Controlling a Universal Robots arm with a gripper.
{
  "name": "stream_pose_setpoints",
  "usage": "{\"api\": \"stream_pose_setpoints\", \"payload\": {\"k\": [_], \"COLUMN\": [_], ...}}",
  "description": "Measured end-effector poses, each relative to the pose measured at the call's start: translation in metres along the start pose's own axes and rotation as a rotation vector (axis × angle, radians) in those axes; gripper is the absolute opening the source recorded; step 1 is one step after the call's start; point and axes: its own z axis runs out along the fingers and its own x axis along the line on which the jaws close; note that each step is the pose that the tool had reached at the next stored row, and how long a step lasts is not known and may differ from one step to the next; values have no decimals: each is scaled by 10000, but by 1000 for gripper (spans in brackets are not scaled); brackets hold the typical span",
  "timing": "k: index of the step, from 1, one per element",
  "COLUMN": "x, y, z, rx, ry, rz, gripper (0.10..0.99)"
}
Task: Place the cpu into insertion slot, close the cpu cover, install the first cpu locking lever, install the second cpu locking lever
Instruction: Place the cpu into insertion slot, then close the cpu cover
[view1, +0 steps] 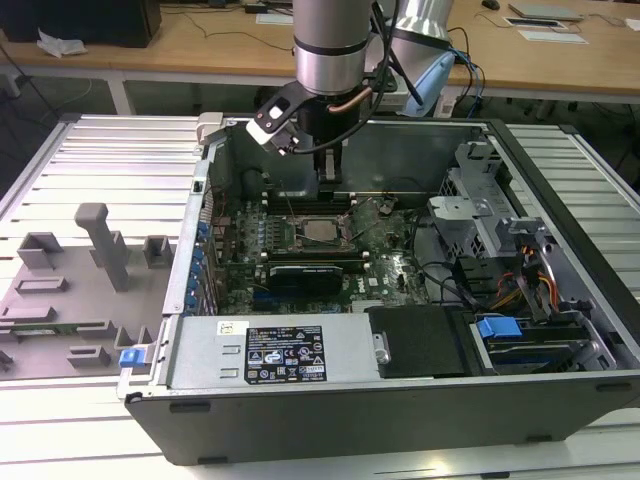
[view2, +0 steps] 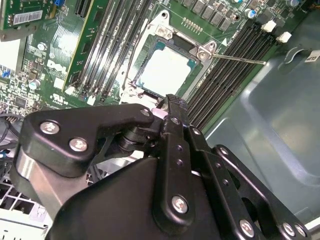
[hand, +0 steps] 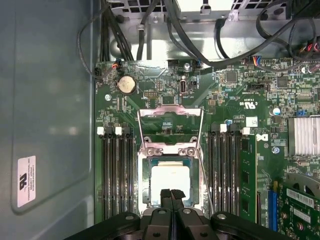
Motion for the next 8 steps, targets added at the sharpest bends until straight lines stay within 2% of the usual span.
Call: {"api": "stream_pose_setpoints", "payload": {"k": [8], "x": [0], "y": [3], "z": [0], "rx": [0], "ry": [0], "rz": [0], "gripper": [106]}}
